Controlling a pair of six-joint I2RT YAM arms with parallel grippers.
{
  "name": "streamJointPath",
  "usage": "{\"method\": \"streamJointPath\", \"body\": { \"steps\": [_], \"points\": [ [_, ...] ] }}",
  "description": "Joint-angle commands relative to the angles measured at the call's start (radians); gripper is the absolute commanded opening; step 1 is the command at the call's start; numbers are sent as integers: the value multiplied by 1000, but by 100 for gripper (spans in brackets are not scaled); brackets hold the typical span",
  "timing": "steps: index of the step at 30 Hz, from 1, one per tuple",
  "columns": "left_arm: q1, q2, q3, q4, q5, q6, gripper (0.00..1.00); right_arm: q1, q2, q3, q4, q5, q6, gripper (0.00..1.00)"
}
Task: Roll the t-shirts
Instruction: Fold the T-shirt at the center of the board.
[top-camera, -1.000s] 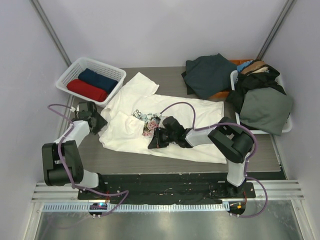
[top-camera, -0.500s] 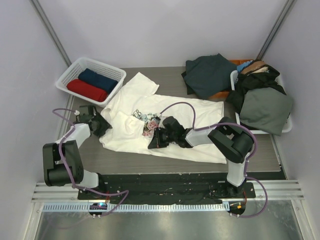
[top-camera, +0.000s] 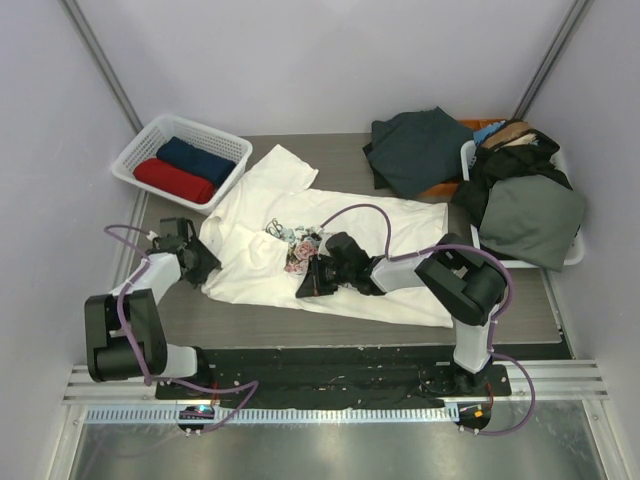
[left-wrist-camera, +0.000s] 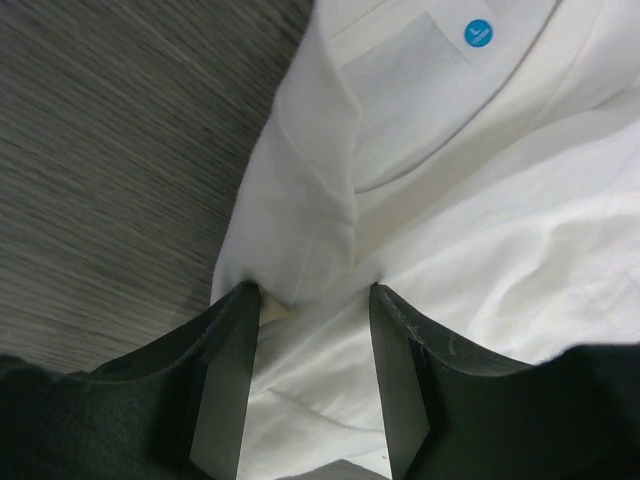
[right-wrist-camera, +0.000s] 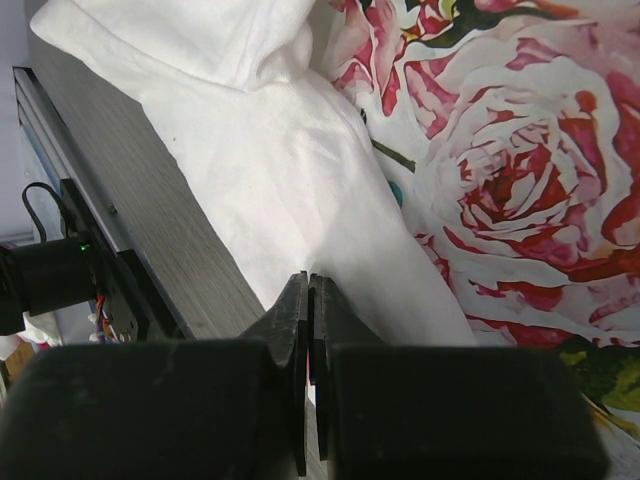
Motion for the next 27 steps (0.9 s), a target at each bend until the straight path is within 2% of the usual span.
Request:
{"method": "streamJointPath", "body": {
  "steps": [1,3,6,9,15,22,27],
  "points": [
    [-3,79,7,99,66,-10,54,-2,32,2,-54,38,-16,1],
    [-3,101,19,94,60,-11,54,-1,26,1,-57,41,-19,1],
    [-3,91,51,-10,-105,-7,52,-2,18,-2,-65,49,-24,1],
    [-3,56,76,-127,-335,-33,51,-4,18,-1,-65,46,-25,1],
    [0,21,85,-240,-500,-105,52,-4,20,1,-65,41,-22,1],
    [-1,-45,105,-265,-546,-96,55,-4,20,1,-67,50,-25,1],
    [-4,-146,80,-159,-399,-45,57,-4,17,-2,-67,56,-28,1]
  ]
}}
